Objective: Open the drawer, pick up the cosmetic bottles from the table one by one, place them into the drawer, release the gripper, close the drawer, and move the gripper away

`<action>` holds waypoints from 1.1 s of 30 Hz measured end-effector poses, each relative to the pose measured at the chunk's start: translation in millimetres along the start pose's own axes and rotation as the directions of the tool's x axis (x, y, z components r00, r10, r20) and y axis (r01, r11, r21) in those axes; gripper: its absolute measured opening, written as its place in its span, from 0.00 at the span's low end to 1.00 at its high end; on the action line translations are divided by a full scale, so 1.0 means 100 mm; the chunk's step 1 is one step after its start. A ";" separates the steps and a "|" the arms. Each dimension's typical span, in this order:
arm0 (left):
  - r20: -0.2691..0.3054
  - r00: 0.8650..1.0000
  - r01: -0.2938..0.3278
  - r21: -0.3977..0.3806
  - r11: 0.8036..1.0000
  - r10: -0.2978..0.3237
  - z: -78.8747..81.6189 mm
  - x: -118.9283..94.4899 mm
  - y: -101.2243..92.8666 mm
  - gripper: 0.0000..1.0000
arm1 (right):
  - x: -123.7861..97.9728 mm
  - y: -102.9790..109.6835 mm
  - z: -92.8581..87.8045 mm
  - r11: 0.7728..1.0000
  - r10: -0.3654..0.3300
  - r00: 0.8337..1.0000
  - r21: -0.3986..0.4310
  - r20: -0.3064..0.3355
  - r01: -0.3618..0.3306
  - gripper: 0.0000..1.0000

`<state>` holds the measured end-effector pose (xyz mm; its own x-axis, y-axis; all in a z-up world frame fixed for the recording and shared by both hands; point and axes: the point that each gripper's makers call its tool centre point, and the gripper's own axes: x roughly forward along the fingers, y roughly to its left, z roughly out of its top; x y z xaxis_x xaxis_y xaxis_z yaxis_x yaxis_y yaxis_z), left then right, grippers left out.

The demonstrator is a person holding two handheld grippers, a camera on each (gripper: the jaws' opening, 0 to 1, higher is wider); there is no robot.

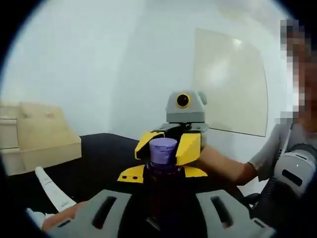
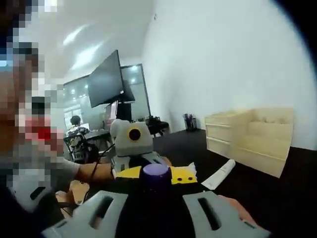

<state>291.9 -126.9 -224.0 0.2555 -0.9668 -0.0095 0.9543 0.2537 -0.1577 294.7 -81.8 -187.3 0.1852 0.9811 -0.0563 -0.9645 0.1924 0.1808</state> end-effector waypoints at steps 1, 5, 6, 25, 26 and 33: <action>-0.004 1.000 -0.005 -0.002 1.000 0.005 -0.01 0.00 0.01 0.23 | 0.00 0.00 0.00 1.000 -0.003 1.000 0.000 0.004 0.003 0.15; -0.032 0.999 -0.038 0.040 0.999 0.039 -0.06 -0.05 0.12 0.26 | -0.05 -0.04 0.10 0.999 -0.039 0.998 0.005 0.053 0.039 0.15; -0.036 0.998 -0.042 0.044 0.998 0.044 -0.07 -0.05 0.13 0.26 | -0.06 -0.07 0.12 0.998 -0.056 0.997 0.002 0.061 0.056 0.15; 0.042 0.977 -0.213 0.084 0.974 0.210 0.10 -0.37 0.50 0.34 | -0.28 -0.88 0.68 0.938 -0.343 0.929 -0.009 0.140 0.348 0.15; 0.046 0.975 -0.218 0.080 0.973 0.215 0.10 -0.38 0.52 0.34 | -0.28 -0.91 0.71 0.936 -0.347 0.927 -0.014 0.143 0.353 0.15; 0.048 0.968 -0.249 0.067 0.966 0.247 0.10 -0.42 0.61 0.34 | -0.23 -1.17 0.91 0.918 -0.384 0.912 -0.041 0.145 0.394 0.15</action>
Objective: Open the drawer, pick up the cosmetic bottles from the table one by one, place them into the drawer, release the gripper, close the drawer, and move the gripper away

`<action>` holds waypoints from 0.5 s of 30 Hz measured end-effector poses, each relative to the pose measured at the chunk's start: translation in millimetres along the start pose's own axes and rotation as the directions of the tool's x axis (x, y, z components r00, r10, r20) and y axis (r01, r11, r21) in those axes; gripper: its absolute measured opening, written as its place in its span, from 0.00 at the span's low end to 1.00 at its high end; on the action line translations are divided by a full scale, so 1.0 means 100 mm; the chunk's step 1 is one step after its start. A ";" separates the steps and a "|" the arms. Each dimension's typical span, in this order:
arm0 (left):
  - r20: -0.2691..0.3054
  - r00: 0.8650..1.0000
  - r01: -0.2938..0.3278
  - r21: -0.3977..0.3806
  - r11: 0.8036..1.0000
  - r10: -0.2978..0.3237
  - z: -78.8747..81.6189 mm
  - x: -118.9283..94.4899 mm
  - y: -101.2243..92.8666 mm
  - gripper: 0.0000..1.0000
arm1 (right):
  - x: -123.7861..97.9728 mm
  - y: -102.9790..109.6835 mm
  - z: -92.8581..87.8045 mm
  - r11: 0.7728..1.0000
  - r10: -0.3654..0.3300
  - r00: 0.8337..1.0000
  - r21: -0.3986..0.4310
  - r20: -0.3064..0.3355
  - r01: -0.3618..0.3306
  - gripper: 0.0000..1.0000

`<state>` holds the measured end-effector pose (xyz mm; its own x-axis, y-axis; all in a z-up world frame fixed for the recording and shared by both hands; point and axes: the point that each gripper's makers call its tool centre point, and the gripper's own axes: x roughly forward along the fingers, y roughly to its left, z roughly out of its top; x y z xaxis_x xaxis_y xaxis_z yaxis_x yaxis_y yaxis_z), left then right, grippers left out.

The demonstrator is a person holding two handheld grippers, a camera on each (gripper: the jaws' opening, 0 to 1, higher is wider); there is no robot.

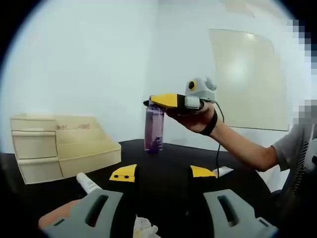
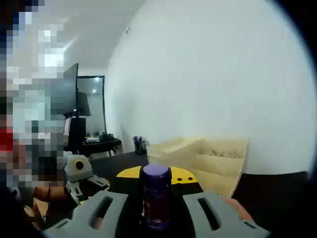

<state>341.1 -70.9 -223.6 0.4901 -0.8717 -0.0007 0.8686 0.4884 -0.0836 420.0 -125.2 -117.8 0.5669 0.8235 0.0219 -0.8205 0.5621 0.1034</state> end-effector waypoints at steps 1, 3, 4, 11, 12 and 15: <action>0.001 1.000 0.000 -0.001 1.000 0.000 0.00 0.00 0.01 0.34 | 0.03 -0.05 0.03 1.000 -0.006 1.000 -0.004 0.001 0.006 0.15; 0.005 1.000 0.001 -0.007 1.000 -0.001 0.01 -0.01 0.02 0.34 | 0.08 -0.17 0.09 1.000 -0.014 1.000 -0.011 0.004 0.014 0.15; 0.005 1.000 0.001 -0.009 1.000 -0.001 0.01 -0.01 0.03 0.34 | 0.09 -0.19 0.09 1.000 -0.018 1.000 -0.013 0.005 0.018 0.15; -0.005 1.000 -0.010 -0.013 1.000 0.010 -0.01 0.00 0.09 0.35 | 0.25 -0.50 0.23 0.999 -0.042 0.999 -0.006 0.029 0.042 0.15; -0.007 1.000 -0.011 -0.015 1.000 0.011 -0.02 0.00 0.10 0.35 | 0.27 -0.52 0.23 0.999 -0.047 0.998 -0.011 0.031 0.047 0.15; -0.016 1.000 -0.015 -0.017 1.000 0.014 -0.04 0.02 0.11 0.37 | 0.37 -0.61 0.23 0.998 -0.058 0.998 -0.020 0.038 0.059 0.15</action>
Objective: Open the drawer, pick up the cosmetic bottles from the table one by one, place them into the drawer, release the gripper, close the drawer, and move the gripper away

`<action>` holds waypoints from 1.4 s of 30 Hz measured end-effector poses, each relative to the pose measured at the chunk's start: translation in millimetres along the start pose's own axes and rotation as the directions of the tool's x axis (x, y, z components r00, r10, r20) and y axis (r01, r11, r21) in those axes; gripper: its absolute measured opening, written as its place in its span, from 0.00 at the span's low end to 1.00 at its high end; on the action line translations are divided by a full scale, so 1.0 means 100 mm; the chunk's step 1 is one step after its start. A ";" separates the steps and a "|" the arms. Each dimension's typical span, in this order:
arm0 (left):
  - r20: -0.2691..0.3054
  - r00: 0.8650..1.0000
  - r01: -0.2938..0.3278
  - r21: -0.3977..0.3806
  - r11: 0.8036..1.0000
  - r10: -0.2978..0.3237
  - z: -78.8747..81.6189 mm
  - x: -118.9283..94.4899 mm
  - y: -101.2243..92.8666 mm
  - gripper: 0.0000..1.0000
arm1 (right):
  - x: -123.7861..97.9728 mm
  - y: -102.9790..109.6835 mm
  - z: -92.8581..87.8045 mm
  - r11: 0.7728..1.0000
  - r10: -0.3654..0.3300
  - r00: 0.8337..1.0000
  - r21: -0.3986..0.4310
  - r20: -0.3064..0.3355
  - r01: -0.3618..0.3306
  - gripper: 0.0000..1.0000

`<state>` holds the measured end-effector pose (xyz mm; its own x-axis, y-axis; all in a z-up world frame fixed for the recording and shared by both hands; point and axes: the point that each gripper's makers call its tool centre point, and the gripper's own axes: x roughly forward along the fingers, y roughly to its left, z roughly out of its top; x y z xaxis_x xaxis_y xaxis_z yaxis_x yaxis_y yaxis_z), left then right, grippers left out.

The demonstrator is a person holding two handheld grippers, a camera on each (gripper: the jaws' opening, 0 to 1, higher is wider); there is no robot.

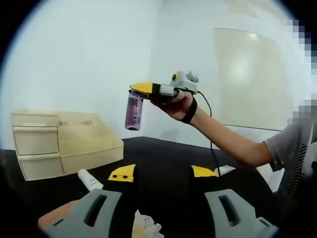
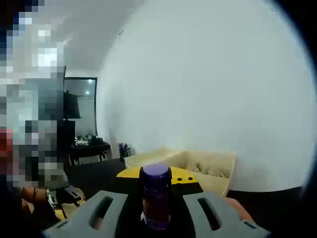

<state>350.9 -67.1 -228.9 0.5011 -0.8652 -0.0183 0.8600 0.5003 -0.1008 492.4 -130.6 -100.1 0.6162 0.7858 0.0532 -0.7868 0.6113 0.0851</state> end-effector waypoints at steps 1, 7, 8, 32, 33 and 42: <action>-0.001 1.000 0.000 -0.001 1.000 0.000 -0.01 0.00 0.00 0.37 | 0.04 -0.03 0.00 1.000 -0.003 1.000 0.001 0.002 0.003 0.15; -0.015 1.000 0.006 0.009 1.000 -0.006 -0.03 0.03 -0.03 0.37 | 0.21 -0.17 -0.03 1.000 -0.017 1.000 -0.003 0.012 0.017 0.15; -0.015 1.000 0.007 0.011 1.000 -0.007 -0.03 0.03 -0.03 0.37 | 0.24 -0.18 -0.06 1.000 -0.016 1.000 -0.007 0.011 0.016 0.15; -0.052 0.998 0.018 0.010 1.000 -0.018 -0.17 0.07 -0.04 0.37 | 0.55 -0.83 -0.67 0.995 -0.046 0.995 -0.089 -0.089 0.038 0.16; -0.056 0.998 0.018 0.011 1.000 -0.017 -0.18 0.07 -0.04 0.37 | 0.56 -0.85 -0.70 0.995 -0.041 0.994 -0.097 -0.098 0.032 0.16; -0.056 0.998 0.013 0.007 1.000 -0.012 -0.18 0.06 -0.03 0.37 | 0.64 -0.95 -0.92 0.988 -0.029 0.988 -0.151 -0.149 0.006 0.16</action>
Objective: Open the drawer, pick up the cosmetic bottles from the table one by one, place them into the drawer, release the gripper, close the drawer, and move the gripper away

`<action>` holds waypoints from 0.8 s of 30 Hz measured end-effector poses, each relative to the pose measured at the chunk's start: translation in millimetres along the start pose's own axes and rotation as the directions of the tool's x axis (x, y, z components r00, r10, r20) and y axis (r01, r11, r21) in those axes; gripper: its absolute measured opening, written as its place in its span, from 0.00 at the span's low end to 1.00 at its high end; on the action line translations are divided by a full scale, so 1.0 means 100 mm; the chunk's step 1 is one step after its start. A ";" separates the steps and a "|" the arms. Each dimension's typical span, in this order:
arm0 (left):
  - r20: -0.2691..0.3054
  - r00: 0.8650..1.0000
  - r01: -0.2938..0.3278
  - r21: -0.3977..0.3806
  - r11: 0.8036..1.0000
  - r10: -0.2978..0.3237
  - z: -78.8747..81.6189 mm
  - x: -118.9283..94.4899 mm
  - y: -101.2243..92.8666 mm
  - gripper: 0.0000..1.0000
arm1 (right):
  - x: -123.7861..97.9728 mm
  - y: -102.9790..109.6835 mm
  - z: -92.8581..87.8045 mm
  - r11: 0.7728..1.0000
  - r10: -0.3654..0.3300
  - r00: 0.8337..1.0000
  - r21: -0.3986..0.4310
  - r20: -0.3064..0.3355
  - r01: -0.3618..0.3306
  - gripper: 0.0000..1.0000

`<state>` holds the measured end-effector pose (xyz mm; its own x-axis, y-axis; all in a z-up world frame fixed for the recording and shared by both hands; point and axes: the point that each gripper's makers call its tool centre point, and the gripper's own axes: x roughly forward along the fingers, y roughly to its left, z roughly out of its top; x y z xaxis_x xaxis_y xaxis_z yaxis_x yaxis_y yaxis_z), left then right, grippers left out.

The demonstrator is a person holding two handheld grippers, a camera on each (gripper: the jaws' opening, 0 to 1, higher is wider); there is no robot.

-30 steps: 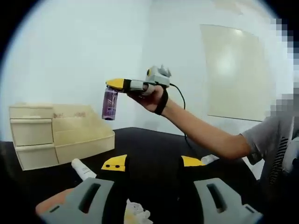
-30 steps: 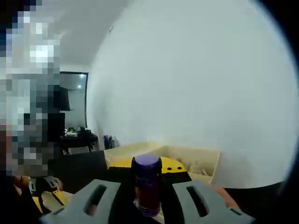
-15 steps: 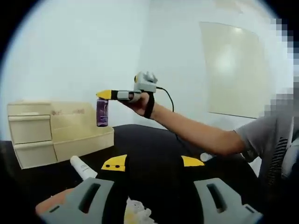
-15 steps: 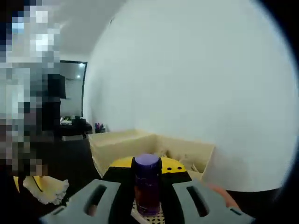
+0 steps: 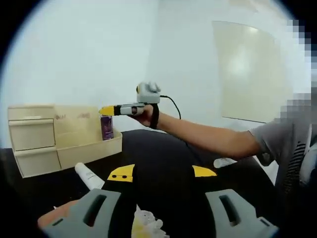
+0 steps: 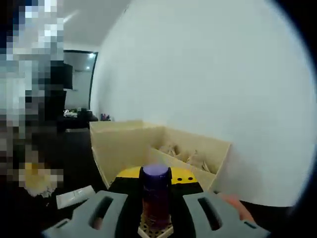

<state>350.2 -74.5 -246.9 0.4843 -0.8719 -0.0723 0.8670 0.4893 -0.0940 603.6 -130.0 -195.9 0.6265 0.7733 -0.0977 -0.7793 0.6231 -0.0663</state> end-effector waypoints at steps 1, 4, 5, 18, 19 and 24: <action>-0.001 1.000 0.000 -0.001 1.000 0.000 0.00 0.00 0.00 0.37 | 0.00 -0.01 -0.02 1.000 0.002 1.000 0.002 0.001 -0.002 0.16; -0.009 1.000 0.000 0.005 1.000 0.000 -0.02 0.01 0.00 0.37 | 0.02 -0.03 -0.07 1.000 -0.003 1.000 0.008 -0.006 0.003 0.16; -0.013 1.000 -0.001 0.008 1.000 0.001 -0.03 0.01 0.01 0.37 | 0.02 -0.04 -0.09 1.000 -0.005 1.000 0.005 -0.012 0.005 0.16; -0.020 1.000 -0.001 0.014 1.000 0.002 -0.04 0.01 0.02 0.37 | 0.02 0.10 -0.25 1.000 -0.004 1.000 -0.002 -0.031 0.004 0.16; -0.022 1.000 -0.001 0.015 1.000 0.001 -0.04 0.01 0.02 0.37 | 0.02 0.10 -0.26 1.000 -0.005 0.999 -0.005 -0.034 0.005 0.16; -0.020 1.000 -0.001 0.016 1.000 0.001 -0.04 0.00 0.02 0.37 | 0.02 0.07 -0.30 1.000 -0.009 0.999 -0.006 -0.038 0.009 0.16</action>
<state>351.3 -74.0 -250.6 0.4829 -0.8708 -0.0926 0.8684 0.4898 -0.0777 599.4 -127.9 -226.6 0.6328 0.7624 -0.1350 -0.7738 0.6292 -0.0735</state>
